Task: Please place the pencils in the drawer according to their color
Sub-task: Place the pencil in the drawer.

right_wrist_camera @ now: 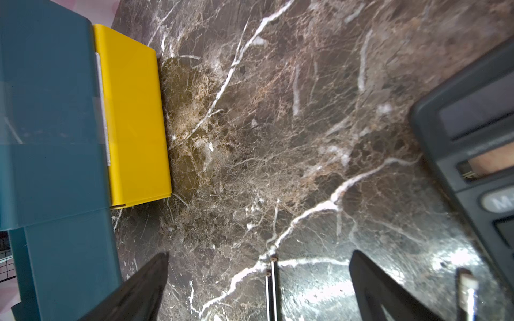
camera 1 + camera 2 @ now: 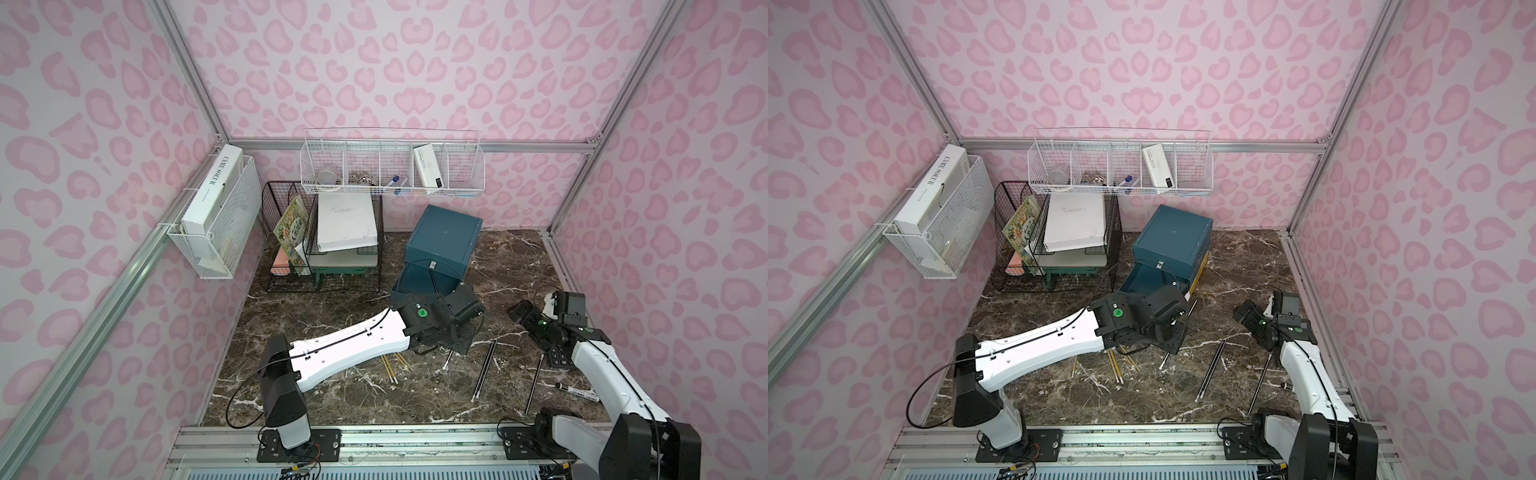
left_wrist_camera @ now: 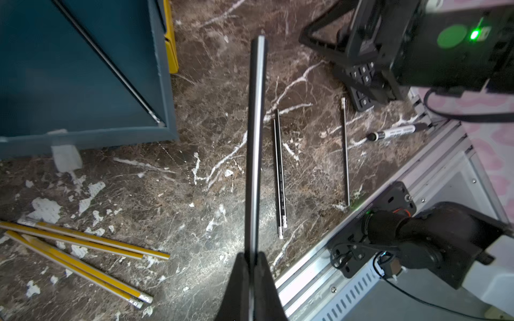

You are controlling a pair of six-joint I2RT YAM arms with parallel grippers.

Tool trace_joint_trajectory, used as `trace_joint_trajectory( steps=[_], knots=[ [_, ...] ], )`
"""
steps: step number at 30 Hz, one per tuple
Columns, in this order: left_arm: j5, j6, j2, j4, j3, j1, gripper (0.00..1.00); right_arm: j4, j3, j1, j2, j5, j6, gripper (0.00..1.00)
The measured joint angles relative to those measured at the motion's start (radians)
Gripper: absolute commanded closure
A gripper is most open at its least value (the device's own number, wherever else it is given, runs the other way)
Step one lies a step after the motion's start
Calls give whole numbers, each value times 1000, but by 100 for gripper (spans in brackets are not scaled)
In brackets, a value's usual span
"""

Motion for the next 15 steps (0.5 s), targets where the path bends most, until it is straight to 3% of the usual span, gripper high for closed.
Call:
trace_joint_trajectory(
  steps=[7, 15],
  knots=[
    [-13, -122, -54, 101, 3, 93, 100, 0, 0, 0, -8, -3, 19, 0],
    [33, -408, -58, 200, -34, 200, 100, 2, 3, 0, -3, -10, 29, 0]
  ],
)
